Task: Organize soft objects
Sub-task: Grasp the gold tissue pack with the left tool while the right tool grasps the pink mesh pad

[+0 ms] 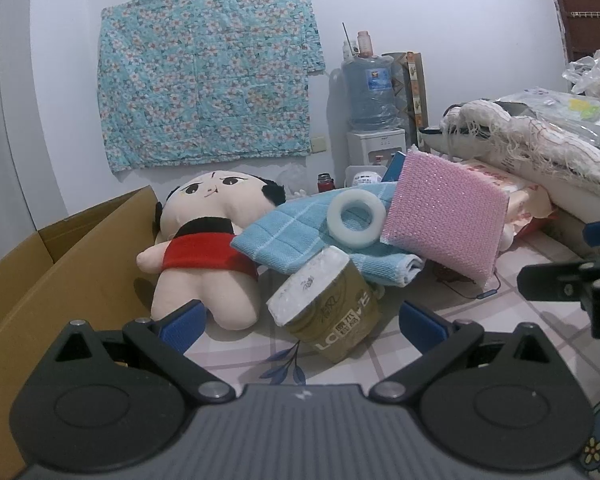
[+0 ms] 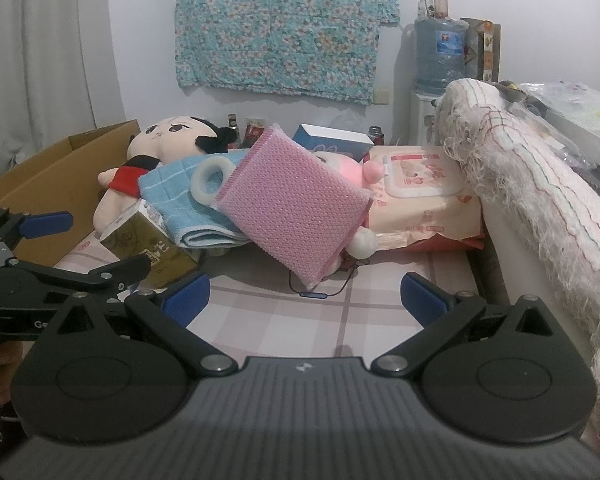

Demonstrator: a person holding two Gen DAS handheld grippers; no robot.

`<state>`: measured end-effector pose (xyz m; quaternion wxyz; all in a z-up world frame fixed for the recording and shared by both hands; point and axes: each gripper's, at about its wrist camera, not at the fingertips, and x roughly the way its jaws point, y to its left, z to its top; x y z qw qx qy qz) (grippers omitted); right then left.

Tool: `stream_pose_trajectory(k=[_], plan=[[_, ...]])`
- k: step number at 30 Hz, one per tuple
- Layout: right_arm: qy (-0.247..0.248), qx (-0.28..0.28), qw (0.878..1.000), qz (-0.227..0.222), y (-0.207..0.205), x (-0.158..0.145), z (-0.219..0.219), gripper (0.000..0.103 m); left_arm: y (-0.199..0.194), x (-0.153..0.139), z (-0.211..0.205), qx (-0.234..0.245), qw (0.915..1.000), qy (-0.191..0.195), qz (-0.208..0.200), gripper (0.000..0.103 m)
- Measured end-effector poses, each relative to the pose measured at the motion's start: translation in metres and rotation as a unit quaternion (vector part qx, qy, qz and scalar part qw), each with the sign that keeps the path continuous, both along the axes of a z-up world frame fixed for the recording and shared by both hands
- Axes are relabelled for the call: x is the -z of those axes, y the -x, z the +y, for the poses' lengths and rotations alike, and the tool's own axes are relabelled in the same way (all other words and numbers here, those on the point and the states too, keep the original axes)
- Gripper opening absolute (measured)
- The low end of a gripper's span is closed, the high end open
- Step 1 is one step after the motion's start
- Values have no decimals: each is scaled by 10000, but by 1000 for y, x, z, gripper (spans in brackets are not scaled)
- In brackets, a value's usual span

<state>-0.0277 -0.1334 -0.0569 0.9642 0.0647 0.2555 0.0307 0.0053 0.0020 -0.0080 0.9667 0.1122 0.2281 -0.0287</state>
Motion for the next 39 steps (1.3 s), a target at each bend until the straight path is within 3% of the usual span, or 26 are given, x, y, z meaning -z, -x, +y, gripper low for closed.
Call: stream_pose_trajectory(k=[8, 24, 35, 39], plan=[[216, 89, 9997, 14, -2, 2, 3, 102, 0, 0, 0, 2, 10000, -9, 6, 103], [174, 90, 9998, -29, -2, 2, 1, 102, -1, 1, -2, 32, 10000, 16, 5, 101], [838, -194, 9960, -259, -24, -2, 8, 102, -7, -4, 15, 424, 9963, 751, 72, 78], [1162, -368, 9910, -560, -43, -9, 12, 102, -7, -5, 20, 648, 9945, 819, 108, 68]])
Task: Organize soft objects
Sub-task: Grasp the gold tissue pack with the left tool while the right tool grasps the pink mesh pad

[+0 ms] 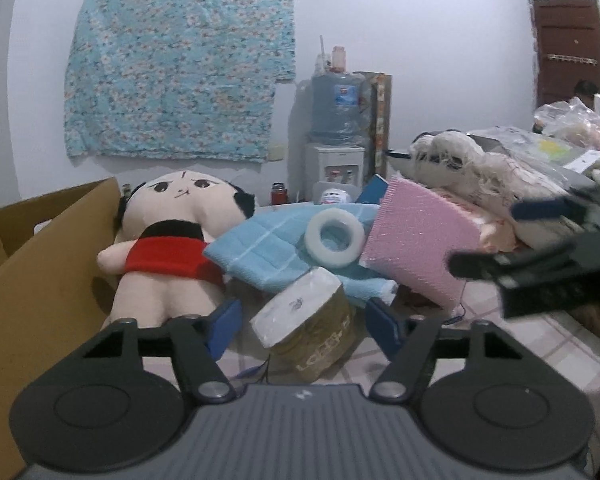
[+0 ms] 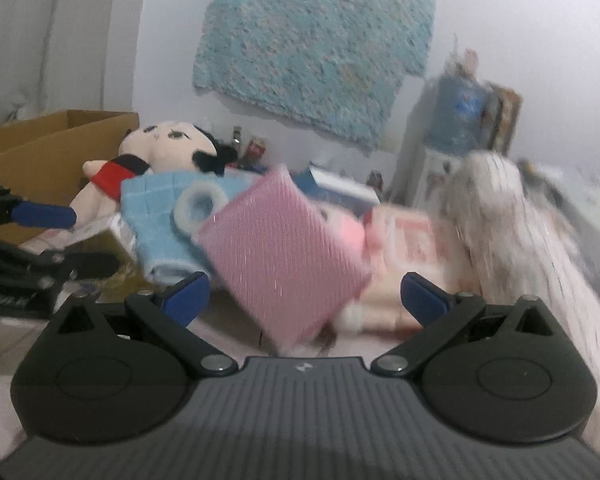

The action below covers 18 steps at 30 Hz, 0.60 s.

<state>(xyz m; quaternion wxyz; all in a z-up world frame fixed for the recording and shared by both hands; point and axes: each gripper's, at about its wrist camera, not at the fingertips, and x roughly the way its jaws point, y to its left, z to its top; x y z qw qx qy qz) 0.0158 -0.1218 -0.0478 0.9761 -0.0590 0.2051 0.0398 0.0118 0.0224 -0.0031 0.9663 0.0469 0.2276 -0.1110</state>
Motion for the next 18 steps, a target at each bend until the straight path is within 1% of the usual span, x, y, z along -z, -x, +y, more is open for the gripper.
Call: stream_pose_trajectory(k=[2, 3, 4, 5, 6, 7, 8, 10, 11, 12, 13, 14, 15, 18], plan=[[37, -134, 9999, -40, -13, -2, 0, 102, 2, 0, -1, 27, 9998, -166, -95, 66], [39, -203, 9998, -23, -19, -3, 0, 102, 3, 0, -3, 24, 9992, -350, -202, 66], [31, -267, 9996, 9, -26, -3, 0, 102, 4, 0, -6, 53, 9978, -573, -316, 63], [-1, -304, 9995, 45, -33, -2, 0, 102, 4, 0, -9, 116, 9960, -790, -402, 55], [-57, -336, 9994, 99, -39, -2, -1, 102, 4, 0, -10, 196, 9949, -890, -429, 48], [-143, -360, 9991, 169, -45, -1, -2, 101, 2, 1, -11, 304, 9944, -934, -385, 37], [-283, -347, 9987, 237, -50, 1, -3, 101, 1, 1, -11, 334, 9946, -936, -307, 37], [-561, -379, 9965, 489, -59, 4, -7, 88, 3, 3, -11, 281, 9944, -977, -280, 35], [-661, -383, 9955, 564, -60, 6, -9, 86, 5, 3, -11, 287, 9937, -1041, -288, 33], [-740, -363, 9950, 572, -59, 6, -11, 81, 7, 3, -10, 275, 9933, -1081, -287, 33], [-826, -343, 9944, 565, -58, 6, -12, 75, 9, 3, -9, 281, 9934, -1082, -262, 32], [-911, -332, 9936, 575, -56, 7, -14, 72, 12, 2, -7, 298, 9936, -1069, -229, 31], [-998, -313, 9927, 601, -53, 8, -15, 66, 15, 2, -5, 307, 9937, -1064, -196, 30], [-1248, -237, 9886, 805, -40, 13, -18, 56, 26, 3, -1, 424, 9921, -1172, -135, 29]])
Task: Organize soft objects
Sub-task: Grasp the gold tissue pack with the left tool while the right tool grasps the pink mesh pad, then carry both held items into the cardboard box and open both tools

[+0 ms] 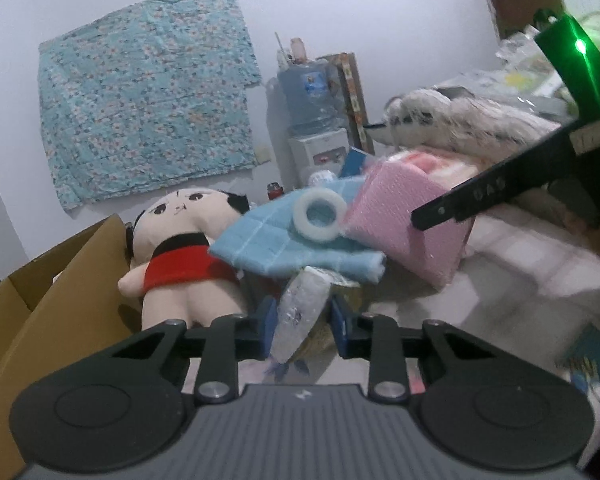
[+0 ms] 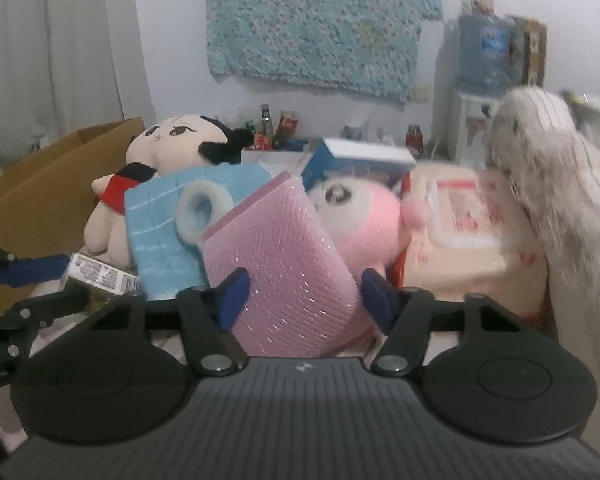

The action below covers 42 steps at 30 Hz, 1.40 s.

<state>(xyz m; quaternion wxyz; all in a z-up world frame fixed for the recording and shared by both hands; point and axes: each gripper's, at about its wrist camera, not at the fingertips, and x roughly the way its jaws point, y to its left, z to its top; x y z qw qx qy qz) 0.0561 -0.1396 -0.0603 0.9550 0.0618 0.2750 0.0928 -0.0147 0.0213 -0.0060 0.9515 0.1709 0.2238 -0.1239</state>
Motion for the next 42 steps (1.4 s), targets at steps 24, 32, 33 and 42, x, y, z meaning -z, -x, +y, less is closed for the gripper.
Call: stream_pose_trajectory(k=[24, 32, 33, 42], plan=[[72, 218, 9926, 1194, 25, 3, 12, 93, 7, 11, 18, 735, 9901, 528, 1075, 77], [-574, 152, 9876, 1454, -16, 26, 19, 102, -36, 28, 27, 558, 9760, 1144, 1765, 55], [-532, 128, 9880, 1445, -17, 26, 23, 102, -37, 27, 31, 525, 9742, 1268, 1794, 55], [-500, 336, 9886, 1379, -22, 26, 32, 102, -29, 26, 31, 465, 9786, 1108, 1670, 54]])
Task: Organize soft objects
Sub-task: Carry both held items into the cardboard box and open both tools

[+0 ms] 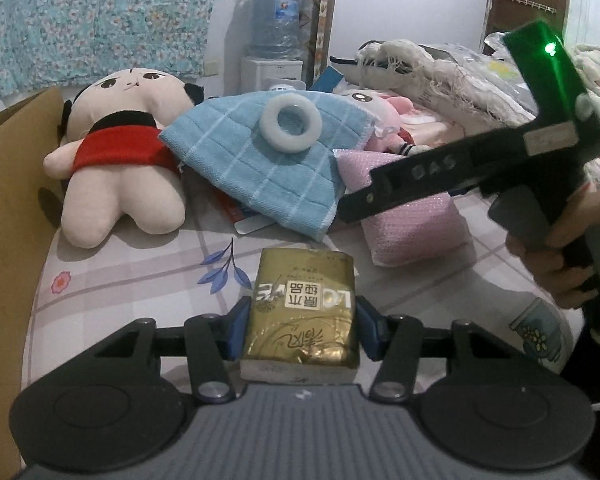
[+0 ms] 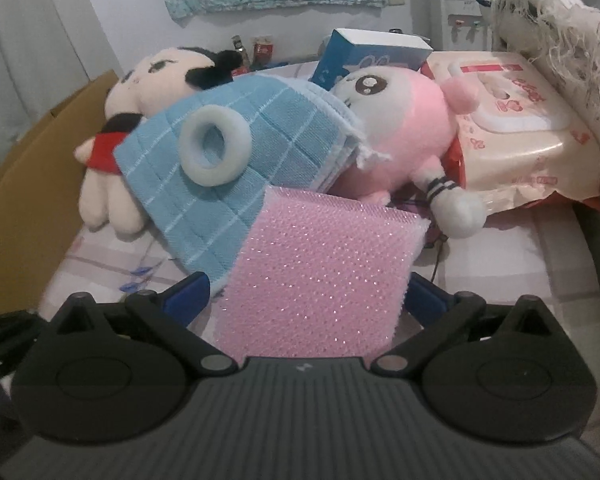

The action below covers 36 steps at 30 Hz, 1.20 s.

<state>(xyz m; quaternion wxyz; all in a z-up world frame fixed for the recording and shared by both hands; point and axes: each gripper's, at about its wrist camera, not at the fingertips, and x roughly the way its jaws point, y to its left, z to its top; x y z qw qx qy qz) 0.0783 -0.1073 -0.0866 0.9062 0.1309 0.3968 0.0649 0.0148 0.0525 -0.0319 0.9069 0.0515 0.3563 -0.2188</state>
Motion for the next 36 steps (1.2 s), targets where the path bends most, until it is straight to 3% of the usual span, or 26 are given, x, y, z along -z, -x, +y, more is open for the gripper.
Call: stream_pose_trajectory(k=[2, 4, 9, 12, 17, 22, 26, 29, 32, 36], plan=[[139, 119, 9998, -55, 1, 2, 3, 99, 1, 0, 0, -1, 10000, 18, 5, 54], [299, 304, 9991, -86, 6, 1, 5, 84, 2, 0, 0, -26, 10000, -35, -33, 54], [-2, 616, 9981, -80, 29, -1, -2, 78, 11, 1, -9, 16, 9981, -489, -381, 53], [-104, 667, 9976, -172, 49, -8, -5, 78, 18, -3, -10, 67, 9974, -504, -508, 53], [-393, 459, 9967, -541, 85, -49, -8, 79, 37, -29, 1, -114, 9975, -157, -672, 53], [-692, -122, 9929, -965, 87, -105, 12, 80, 61, -89, 39, -525, 9931, -81, -1046, 53], [-1072, -866, 9821, -1284, 62, -153, 48, 80, 69, -147, 93, -1036, 9854, -324, -1311, 53], [-1229, -1364, 9725, -1432, 27, -183, 87, 80, 59, -182, 138, -1285, 9795, -751, -1358, 53], [-1167, -1649, 9679, -1498, -18, -205, 131, 80, 30, -193, 180, -1556, 9718, -1267, -1239, 53], [-1258, -1984, 9669, -994, -92, -208, 189, 80, -42, -172, 224, -1723, 9675, -1726, -672, 53]])
